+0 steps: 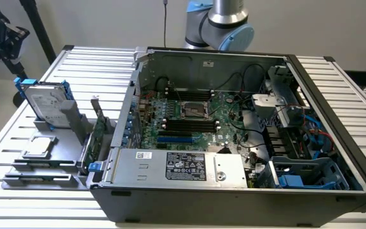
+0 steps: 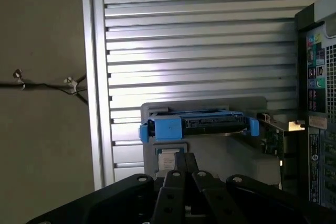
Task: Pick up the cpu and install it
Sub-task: 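Reach for the cpu, then pick up the cpu and move it towards the insertion slot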
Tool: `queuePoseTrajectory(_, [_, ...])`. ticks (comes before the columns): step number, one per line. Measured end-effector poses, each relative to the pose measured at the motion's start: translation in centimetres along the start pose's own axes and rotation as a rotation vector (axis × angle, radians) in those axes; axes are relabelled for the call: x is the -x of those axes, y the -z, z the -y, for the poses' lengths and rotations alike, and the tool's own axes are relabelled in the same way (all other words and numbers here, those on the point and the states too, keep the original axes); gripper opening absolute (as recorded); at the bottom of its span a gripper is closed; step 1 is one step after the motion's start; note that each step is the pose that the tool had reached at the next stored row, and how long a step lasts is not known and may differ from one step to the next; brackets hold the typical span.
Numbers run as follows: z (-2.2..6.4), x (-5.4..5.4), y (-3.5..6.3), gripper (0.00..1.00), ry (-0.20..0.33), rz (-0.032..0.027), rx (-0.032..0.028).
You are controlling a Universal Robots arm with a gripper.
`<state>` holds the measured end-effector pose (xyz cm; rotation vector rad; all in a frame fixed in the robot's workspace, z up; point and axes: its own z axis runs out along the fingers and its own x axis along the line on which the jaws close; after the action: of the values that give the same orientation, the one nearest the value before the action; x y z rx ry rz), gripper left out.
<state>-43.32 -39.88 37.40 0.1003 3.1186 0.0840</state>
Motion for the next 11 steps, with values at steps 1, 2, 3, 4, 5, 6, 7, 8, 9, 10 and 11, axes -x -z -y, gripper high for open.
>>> queuePoseTrajectory(1, [0.00, 0.00, 0.00, 0.11, 0.000, 0.0001, 0.0000])
queuePoseTrajectory(2, [0.00, 0.00, 0.00, 0.11, 0.000, 0.0002, 0.0001])
queuePoseTrajectory(3, [0.00, 0.00, 0.00, 0.11, 0.000, 0.0001, 0.0000])
queuePoseTrajectory(4, [0.00, 0.00, 0.00, 0.11, 0.000, 0.0001, 0.0000])
queuePoseTrajectory(5, [0.00, 0.00, 0.00, 0.11, 0.000, 0.0001, 0.0000])
queuePoseTrajectory(6, [0.00, 0.00, 0.00, 0.11, 0.000, 0.0001, 0.0001])
queuePoseTrajectory(7, [0.00, 0.00, 0.00, 0.11, 0.000, 0.0001, 0.0000])
queuePoseTrajectory(8, [0.00, 0.00, 0.00, 0.11, 0.000, 0.0001, 0.0001])
queuePoseTrajectory(9, [0.00, 0.00, 0.00, 0.11, 0.000, 0.0002, 0.0001])
queuePoseTrajectory(10, [0.00, 0.00, 0.00, 0.11, 0.000, 0.0001, 0.0000])
queuePoseTrajectory(11, [0.00, 0.00, 0.00, 0.11, 0.000, 0.0001, 0.0000])
